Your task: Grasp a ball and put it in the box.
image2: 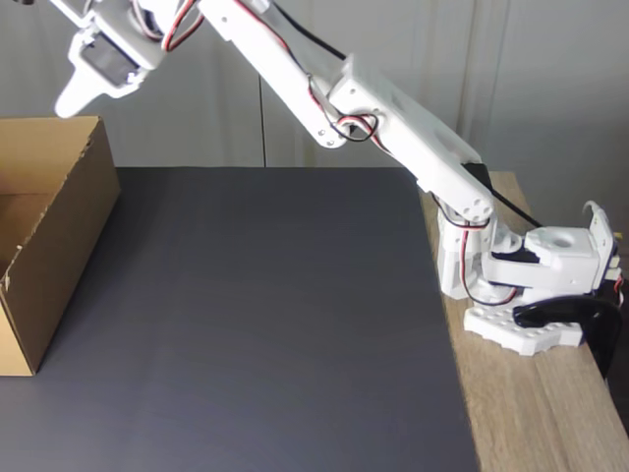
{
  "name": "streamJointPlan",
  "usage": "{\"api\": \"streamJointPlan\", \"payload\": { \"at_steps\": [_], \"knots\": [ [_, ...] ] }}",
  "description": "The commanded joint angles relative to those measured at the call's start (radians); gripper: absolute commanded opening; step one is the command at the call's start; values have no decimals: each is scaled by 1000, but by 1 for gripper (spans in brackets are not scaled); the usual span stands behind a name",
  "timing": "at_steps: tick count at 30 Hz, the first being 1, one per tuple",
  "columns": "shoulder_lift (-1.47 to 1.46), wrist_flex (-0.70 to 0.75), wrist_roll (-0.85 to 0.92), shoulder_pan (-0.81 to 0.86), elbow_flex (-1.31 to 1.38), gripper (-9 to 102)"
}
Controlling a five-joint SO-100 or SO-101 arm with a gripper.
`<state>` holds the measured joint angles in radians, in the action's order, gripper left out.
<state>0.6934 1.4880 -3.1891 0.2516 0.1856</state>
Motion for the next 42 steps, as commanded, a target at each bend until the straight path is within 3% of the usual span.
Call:
{"api": "streamJointPlan", "payload": {
  "at_steps": [1,12,17,31,42],
  "knots": [
    [91,55,-29,-3,40,7],
    [215,86,-71,-2,8,17],
    [360,84,-71,-8,-195,18],
    [400,77,-97,12,-179,26],
    [442,75,-57,-11,-193,26]
  ]
}}
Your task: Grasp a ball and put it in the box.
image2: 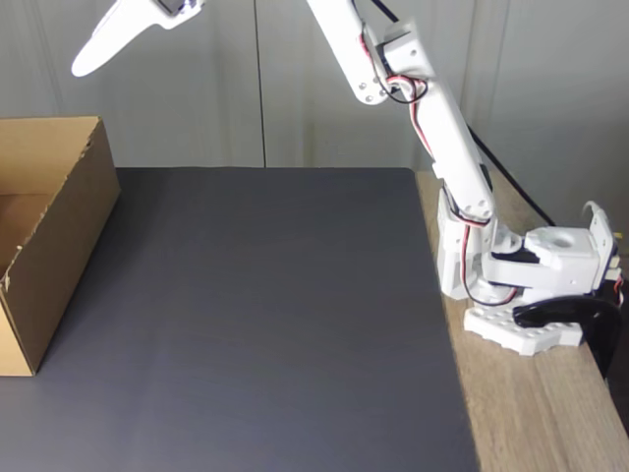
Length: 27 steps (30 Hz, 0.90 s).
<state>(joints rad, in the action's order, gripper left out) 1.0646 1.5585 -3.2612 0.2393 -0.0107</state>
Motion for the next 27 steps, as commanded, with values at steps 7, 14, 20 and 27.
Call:
{"api": "streamJointPlan", "payload": {
  "at_steps": [7,14,20,27],
  "knots": [
    [229,-12,37,2,-204,26],
    [423,-235,21,-72,-673,24],
    [643,-630,46,-92,-1224,24],
    [884,-770,66,-44,-1640,25]
  ]
}}
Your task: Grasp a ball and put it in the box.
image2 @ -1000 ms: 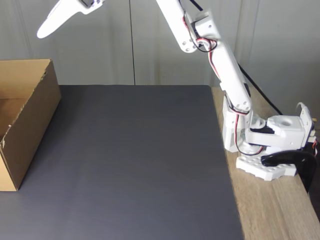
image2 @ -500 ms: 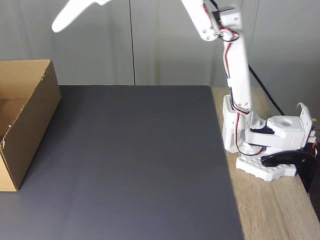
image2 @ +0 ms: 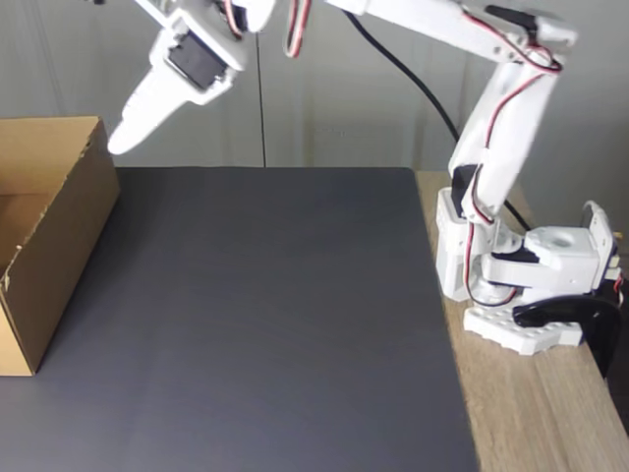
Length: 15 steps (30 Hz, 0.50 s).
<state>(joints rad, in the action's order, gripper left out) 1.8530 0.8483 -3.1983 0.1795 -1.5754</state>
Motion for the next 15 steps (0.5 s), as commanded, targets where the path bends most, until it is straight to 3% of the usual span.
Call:
{"api": "streamJointPlan", "payload": {
  "at_steps": [1,15],
  "knots": [
    [130,-77,3,18,-130,25],
    [549,-411,26,25,-847,26]
  ]
}}
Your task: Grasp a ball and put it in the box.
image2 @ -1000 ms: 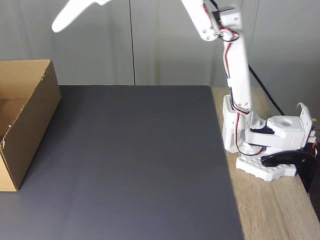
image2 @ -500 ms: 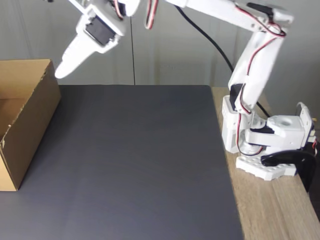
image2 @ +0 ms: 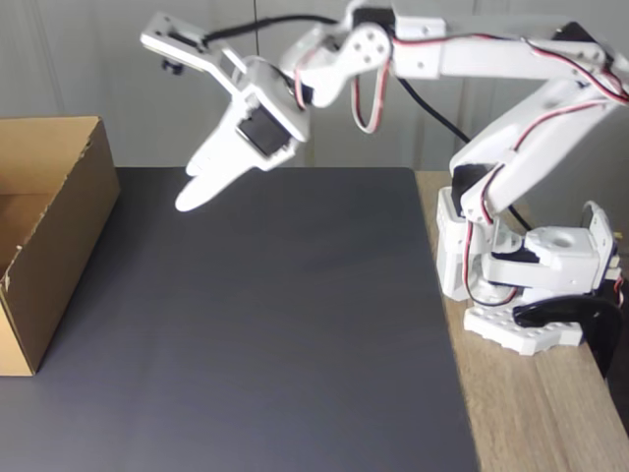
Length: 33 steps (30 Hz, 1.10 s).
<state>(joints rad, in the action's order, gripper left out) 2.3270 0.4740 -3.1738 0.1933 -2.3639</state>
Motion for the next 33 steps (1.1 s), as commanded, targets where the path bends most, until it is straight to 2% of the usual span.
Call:
{"api": "streamJointPlan", "payload": {
  "at_steps": [1,8,18,33],
  "knots": [
    [106,-44,0,15,-98,26],
    [322,-75,29,15,-337,25],
    [799,92,135,94,-617,25],
    [804,94,167,87,-767,21]
  ]
}}
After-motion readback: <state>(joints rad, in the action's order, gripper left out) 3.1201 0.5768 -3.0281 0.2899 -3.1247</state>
